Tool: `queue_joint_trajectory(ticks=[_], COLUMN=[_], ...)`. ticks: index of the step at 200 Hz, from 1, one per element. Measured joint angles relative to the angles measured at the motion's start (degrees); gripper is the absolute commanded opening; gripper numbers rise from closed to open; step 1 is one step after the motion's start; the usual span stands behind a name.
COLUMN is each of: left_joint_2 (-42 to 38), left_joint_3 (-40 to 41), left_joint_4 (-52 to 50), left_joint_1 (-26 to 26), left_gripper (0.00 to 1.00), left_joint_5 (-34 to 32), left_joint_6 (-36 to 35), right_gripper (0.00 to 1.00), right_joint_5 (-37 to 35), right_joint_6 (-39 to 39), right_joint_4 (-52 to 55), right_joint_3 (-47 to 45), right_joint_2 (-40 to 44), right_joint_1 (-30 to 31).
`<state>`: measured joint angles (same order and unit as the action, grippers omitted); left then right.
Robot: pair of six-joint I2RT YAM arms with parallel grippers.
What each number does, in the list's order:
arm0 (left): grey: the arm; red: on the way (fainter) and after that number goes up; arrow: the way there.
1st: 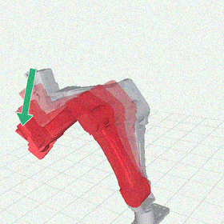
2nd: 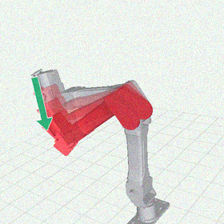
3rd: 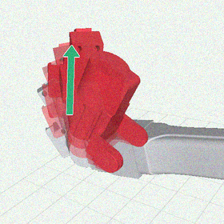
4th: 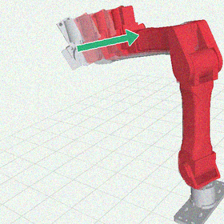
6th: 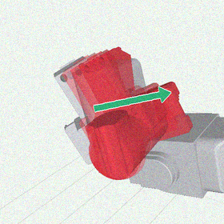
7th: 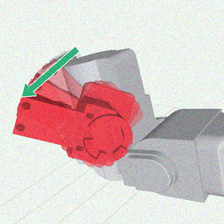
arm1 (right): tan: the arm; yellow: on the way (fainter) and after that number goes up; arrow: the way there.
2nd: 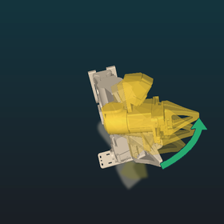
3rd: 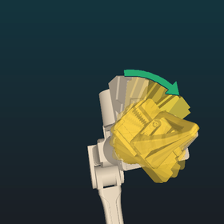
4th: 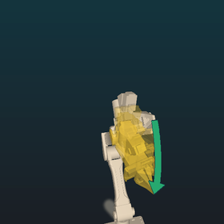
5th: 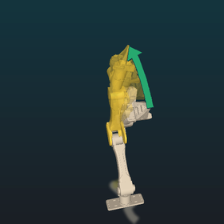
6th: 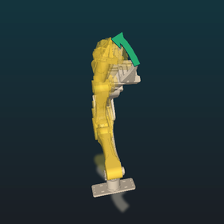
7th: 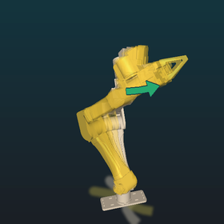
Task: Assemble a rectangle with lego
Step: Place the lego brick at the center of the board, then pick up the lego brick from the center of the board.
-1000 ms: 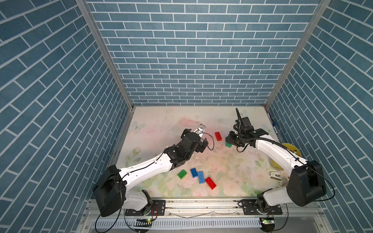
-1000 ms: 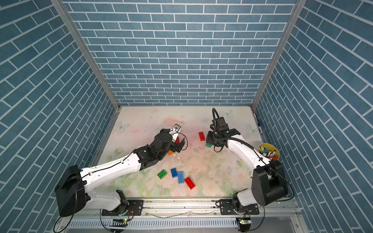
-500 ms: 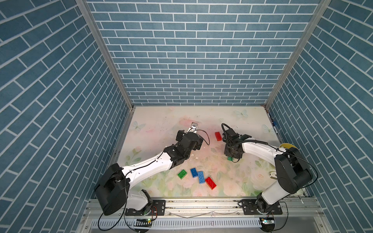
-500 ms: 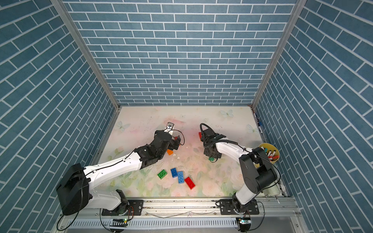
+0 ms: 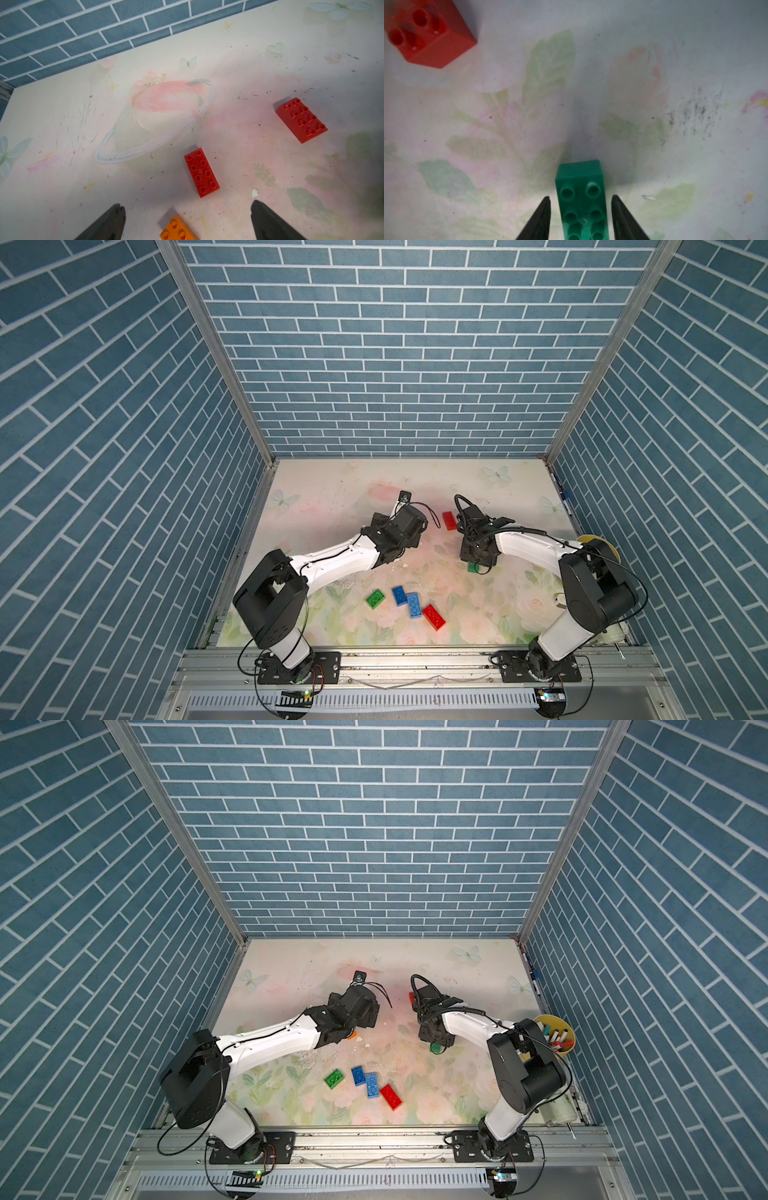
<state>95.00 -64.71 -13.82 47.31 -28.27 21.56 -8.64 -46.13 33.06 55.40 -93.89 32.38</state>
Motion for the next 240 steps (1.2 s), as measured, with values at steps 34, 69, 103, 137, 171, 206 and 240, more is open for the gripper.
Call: queue_joint_trajectory(ticks=[34,69,103,137,171,206,240], left_joint_2=[4.9,5.9,4.7,-2.3,-7.4,0.2,12.2], left_joint_3=[-6.8,-9.0,-7.1,0.0,3.6,-2.8,-13.1], left_joint_4=[-4.0,-4.0,-2.2,-1.6,1.3,-0.3,-5.3], left_joint_1=[-1.8,-2.3,-2.2,-2.2,-2.9,-5.2,-5.9], left_gripper=[0.97,0.96,0.97,1.00,0.99,0.88,0.82], left_joint_5=[2.1,4.9,6.1,6.0,6.8,6.7,4.7], left_joint_6=[3.9,4.2,2.1,0.0,0.3,4.5,8.6], right_gripper=[0.53,0.59,0.64,0.66,0.68,0.67,0.67], right_joint_5=[0.3,2.2,5.0,7.0,8.6,10.2,10.5], right_joint_6=[0.2,6.4,20.6,33.1,44.2,48.8,48.9], right_joint_4=[-0.1,2.9,7.5,11.5,14.3,15.5,13.1], right_joint_3=[0.0,2.8,8.7,9.4,12.7,23.3,23.2], right_joint_2=[2.7,5.7,5.7,6.4,8.3,7.1,7.1], right_joint_1=[-0.3,-1.9,-2.7,-2.4,-2.2,-2.1,-2.0])
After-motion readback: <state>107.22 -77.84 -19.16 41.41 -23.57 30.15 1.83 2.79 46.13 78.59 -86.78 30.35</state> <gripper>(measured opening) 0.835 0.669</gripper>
